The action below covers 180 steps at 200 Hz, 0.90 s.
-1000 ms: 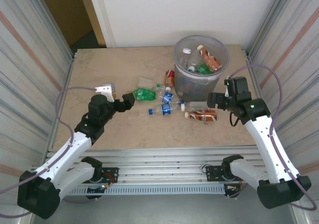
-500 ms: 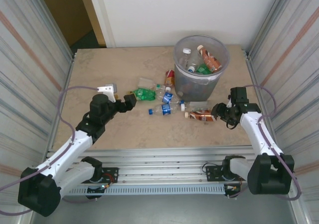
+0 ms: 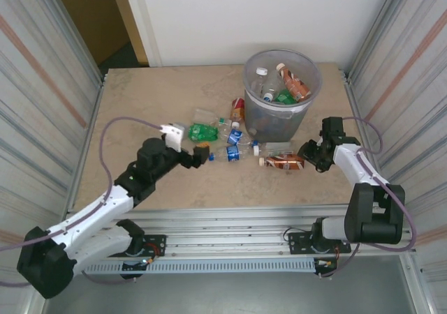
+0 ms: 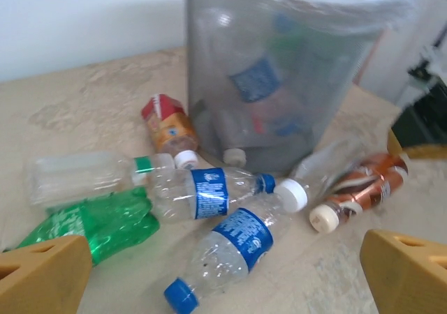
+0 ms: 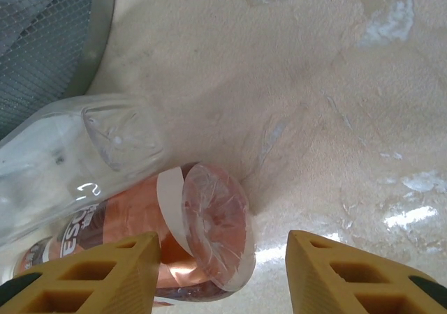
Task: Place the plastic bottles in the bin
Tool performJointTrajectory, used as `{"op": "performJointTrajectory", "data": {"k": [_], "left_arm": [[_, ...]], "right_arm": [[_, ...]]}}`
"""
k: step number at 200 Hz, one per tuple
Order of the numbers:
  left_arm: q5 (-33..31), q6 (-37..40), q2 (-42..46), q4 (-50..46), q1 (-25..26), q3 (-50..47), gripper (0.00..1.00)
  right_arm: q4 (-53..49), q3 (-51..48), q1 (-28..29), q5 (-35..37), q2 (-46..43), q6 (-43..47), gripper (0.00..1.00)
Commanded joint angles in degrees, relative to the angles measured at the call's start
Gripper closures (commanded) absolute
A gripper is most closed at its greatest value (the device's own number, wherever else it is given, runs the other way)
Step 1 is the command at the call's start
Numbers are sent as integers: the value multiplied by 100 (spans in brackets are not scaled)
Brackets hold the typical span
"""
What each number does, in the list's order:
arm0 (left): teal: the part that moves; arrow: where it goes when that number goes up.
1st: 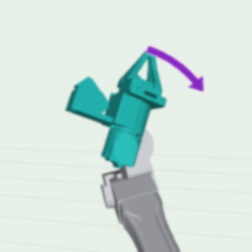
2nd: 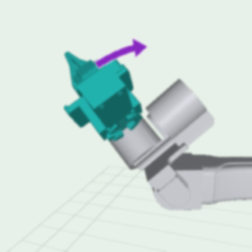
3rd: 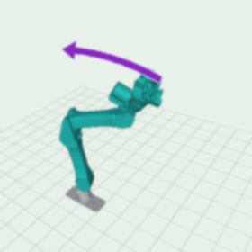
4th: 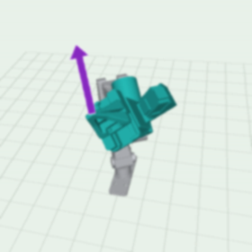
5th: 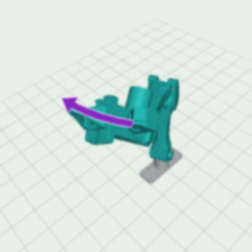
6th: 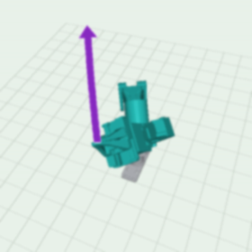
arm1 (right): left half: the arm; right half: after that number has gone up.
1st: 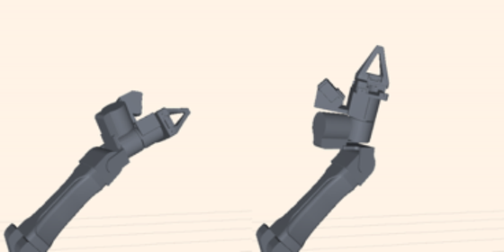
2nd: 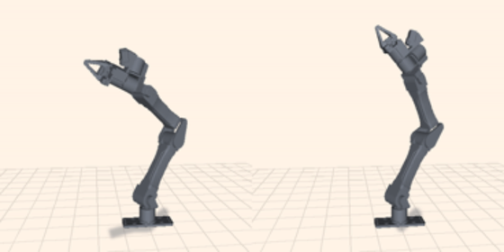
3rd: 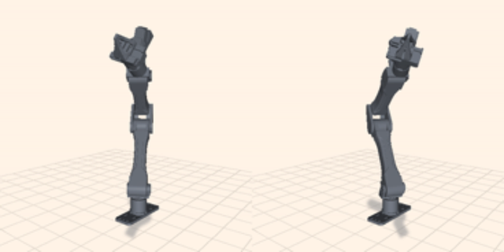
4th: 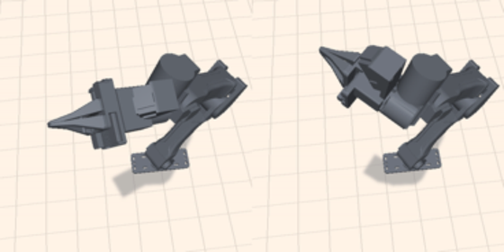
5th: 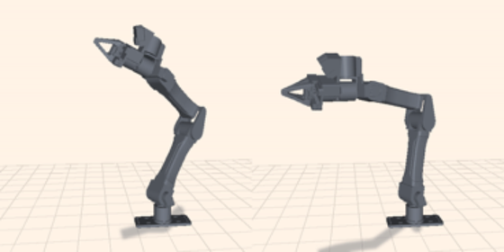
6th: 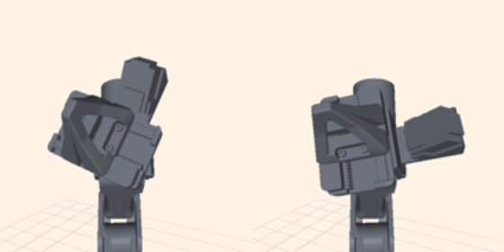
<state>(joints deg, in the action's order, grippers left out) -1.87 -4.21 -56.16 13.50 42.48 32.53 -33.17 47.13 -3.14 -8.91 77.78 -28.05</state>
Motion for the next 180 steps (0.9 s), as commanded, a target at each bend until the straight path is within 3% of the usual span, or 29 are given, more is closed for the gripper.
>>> {"op": "performJointTrajectory", "data": {"k": [1, 54, 83, 180], "left_arm": [[-715, 1331, -531, 452, 470, 192, 1], [-1652, 2863, -2529, 1127, 1601, 975, 1], [-1992, 3216, -3367, 1308, 1963, 1414, 1], [-2620, 2912, -4464, 1168, 2019, 1889, 1]], "right_arm": [[-109, 160, -36, -59, 100, -32, 51], [-333, 127, -18, -207, 5, -77, 51], [-475, 77, 105, -269, -115, -152, 51], [-1299, 135, 1336, -246, -482, -516, 50]]}}
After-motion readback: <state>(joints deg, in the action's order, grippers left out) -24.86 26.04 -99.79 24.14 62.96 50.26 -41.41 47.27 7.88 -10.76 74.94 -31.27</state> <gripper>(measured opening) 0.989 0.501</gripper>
